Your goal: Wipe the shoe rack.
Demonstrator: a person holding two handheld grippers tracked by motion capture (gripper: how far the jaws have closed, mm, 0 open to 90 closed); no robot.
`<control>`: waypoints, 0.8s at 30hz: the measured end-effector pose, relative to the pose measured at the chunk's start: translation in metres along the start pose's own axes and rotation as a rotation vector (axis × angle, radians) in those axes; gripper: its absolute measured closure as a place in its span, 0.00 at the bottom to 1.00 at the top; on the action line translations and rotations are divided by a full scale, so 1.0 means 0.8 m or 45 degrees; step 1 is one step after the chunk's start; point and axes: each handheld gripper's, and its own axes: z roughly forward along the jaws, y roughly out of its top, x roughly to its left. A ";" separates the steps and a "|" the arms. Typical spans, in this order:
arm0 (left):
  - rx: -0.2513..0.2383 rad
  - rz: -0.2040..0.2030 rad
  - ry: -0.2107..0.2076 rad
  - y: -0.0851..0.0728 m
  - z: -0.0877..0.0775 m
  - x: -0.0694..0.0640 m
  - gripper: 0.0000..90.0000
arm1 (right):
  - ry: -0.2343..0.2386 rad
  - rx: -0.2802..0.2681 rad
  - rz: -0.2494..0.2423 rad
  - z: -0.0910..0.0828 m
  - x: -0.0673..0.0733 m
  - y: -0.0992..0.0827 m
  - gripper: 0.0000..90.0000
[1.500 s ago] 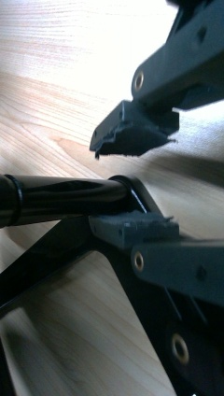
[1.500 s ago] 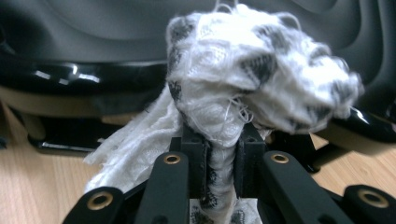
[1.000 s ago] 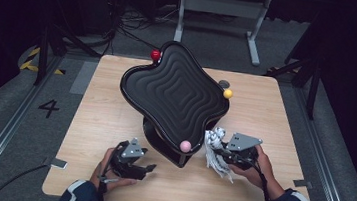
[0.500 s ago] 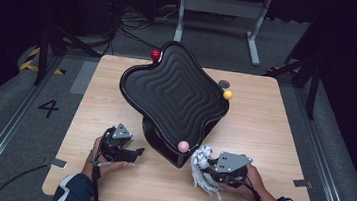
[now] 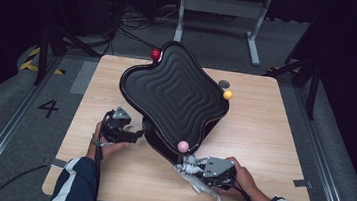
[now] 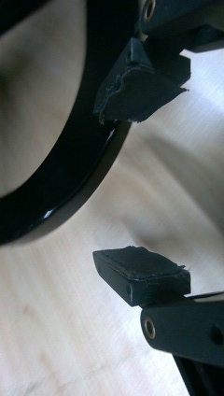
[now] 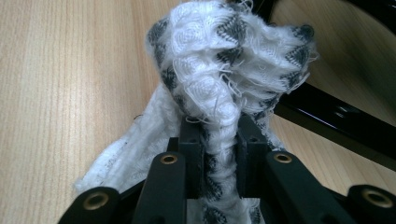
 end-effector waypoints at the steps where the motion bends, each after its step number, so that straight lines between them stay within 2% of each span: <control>1: 0.001 -0.021 -0.016 0.004 0.003 0.002 0.30 | 0.003 0.001 0.000 0.000 0.000 0.000 0.85; 4: -0.019 -0.007 0.028 0.014 0.013 0.010 0.30 | 0.004 -0.001 0.000 0.002 0.000 -0.001 0.85; 5: 0.002 -0.002 0.033 0.018 0.018 0.012 0.32 | 0.003 0.000 -0.001 0.002 0.000 -0.001 0.85; 6: 0.034 -0.011 0.020 0.024 0.025 0.017 0.30 | 0.004 0.001 0.000 0.003 0.000 -0.001 0.85; 9: 0.022 -0.030 0.025 0.030 0.032 0.019 0.30 | 0.002 -0.001 -0.001 0.003 0.000 -0.001 0.84; 10: 0.016 -0.048 0.043 0.041 0.044 0.020 0.30 | 0.005 -0.006 0.002 0.004 0.000 -0.002 0.84; 13: 0.019 -0.084 0.007 0.053 0.055 0.020 0.30 | 0.005 -0.006 0.001 0.004 0.000 -0.002 0.84; 19: 0.031 -0.059 0.008 0.070 0.076 0.016 0.30 | 0.005 -0.006 -0.010 0.004 0.001 -0.002 0.84; 20: 0.035 -0.084 -0.007 0.073 0.079 0.016 0.30 | 0.005 -0.006 -0.010 0.004 0.001 -0.002 0.84; 21: 0.031 -0.097 0.003 0.078 0.088 0.016 0.30 | 0.003 -0.005 -0.013 0.003 0.001 -0.002 0.84; 24: 0.054 -0.090 0.028 0.083 0.094 0.018 0.33 | 0.003 -0.004 -0.017 0.003 0.001 -0.002 0.84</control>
